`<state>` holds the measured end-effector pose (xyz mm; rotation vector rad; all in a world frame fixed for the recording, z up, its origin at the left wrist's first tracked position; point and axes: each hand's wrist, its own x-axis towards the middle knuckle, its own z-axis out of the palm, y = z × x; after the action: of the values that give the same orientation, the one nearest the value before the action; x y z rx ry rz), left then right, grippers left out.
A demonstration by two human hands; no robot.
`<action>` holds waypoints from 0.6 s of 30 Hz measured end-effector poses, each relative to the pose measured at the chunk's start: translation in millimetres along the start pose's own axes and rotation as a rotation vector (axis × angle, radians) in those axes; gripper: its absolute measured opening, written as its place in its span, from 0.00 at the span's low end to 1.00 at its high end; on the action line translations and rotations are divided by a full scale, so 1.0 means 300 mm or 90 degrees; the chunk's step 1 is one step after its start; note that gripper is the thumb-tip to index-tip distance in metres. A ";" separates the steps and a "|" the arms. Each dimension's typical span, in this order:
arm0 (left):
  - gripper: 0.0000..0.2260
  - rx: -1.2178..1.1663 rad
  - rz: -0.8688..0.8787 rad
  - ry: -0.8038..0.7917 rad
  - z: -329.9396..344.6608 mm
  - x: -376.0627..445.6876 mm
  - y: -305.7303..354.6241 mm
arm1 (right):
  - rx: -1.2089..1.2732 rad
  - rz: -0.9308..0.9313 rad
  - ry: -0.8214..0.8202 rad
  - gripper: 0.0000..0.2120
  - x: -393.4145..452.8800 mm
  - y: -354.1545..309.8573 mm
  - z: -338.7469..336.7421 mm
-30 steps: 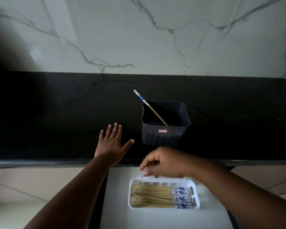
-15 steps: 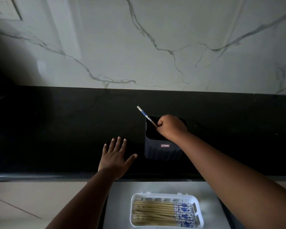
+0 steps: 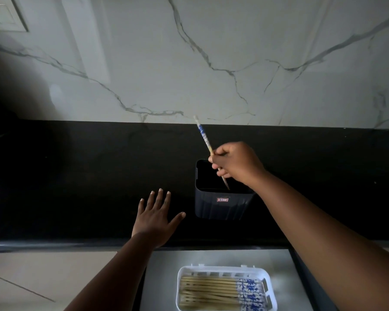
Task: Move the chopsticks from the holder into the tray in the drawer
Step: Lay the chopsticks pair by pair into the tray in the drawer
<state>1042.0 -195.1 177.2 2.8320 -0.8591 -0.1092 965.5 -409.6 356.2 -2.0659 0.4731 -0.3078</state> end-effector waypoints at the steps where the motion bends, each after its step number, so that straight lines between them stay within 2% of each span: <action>1: 0.42 0.001 0.000 -0.001 0.001 0.001 0.000 | 0.075 -0.002 -0.004 0.02 -0.013 -0.022 -0.018; 3: 0.42 0.003 -0.001 -0.003 0.002 0.002 -0.002 | 0.216 0.001 -0.025 0.02 -0.038 -0.063 -0.051; 9: 0.41 0.002 -0.003 -0.004 -0.001 0.001 0.001 | 0.517 0.085 -0.141 0.11 -0.063 -0.084 -0.106; 14: 0.40 0.004 -0.006 -0.002 -0.009 0.000 0.005 | 0.474 0.088 -0.038 0.05 -0.077 -0.045 -0.067; 18: 0.40 0.007 -0.005 0.002 -0.010 0.004 0.005 | 0.465 0.060 -0.037 0.15 -0.107 -0.022 -0.046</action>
<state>1042.4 -196.5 180.4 2.8456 -0.8505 -0.1009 932.6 -402.6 368.0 -1.3344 0.3505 -0.3062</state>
